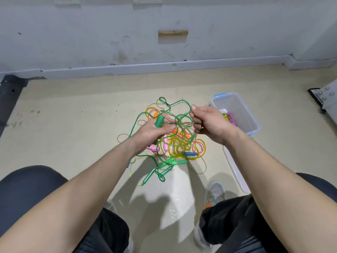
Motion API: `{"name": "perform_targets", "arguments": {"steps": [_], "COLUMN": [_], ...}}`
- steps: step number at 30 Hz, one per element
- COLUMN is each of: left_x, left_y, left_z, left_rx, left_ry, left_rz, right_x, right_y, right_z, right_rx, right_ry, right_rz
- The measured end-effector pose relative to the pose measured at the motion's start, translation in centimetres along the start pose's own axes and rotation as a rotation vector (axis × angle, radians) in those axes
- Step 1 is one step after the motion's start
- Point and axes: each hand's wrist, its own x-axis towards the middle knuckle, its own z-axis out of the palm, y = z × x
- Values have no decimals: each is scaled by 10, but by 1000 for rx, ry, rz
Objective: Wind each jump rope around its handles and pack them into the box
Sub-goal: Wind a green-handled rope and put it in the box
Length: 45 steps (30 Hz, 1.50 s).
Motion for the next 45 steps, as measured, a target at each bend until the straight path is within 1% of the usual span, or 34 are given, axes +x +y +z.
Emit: {"name": "perform_targets", "arguments": {"steps": [4,9,12,17,18,21,23,24,26,28,31,33,37,40,45], "left_x": [-4,-6,-11,-9,-8,-9,-9,-8,-5,0,6,8,11,9,12], "left_y": [9,17,22,19,18,22,23,21,14,6,-14,-28,-52,-66,-70], "left_z": [12,21,23,17,16,17,17,14,5,-10,-35,-48,-66,-78,-79], "left_rx": [41,111,188,117,99,44,22,-15,-149,-214,-99,-9,80,62,-58], "left_ry": [-6,40,146,342,351,279,262,259,270,353,550,642,735,807,850], "left_rz": [102,151,118,94,84,77,52,39,-11,-94,-257,-341,-459,-517,-560], "right_x": [-2,-7,-8,-11,-11,-12,-13,-12,-7,0,6,8,7,9,9], "right_y": [-4,-12,-15,-15,-15,-13,-13,-14,-16,-15,-9,-5,-5,-4,-2], "right_z": [5,11,13,15,15,16,17,17,13,0,-23,-35,-49,-61,-64], "right_rx": [12,64,62,-44,-75,-109,-109,-114,-95,35,277,373,510,554,473], "right_ry": [-6,-5,-13,-34,-52,-97,-78,-23,199,426,610,684,766,813,899], "right_rz": [4,29,33,-43,-57,-58,-60,-59,-27,42,93,95,63,34,45]}}
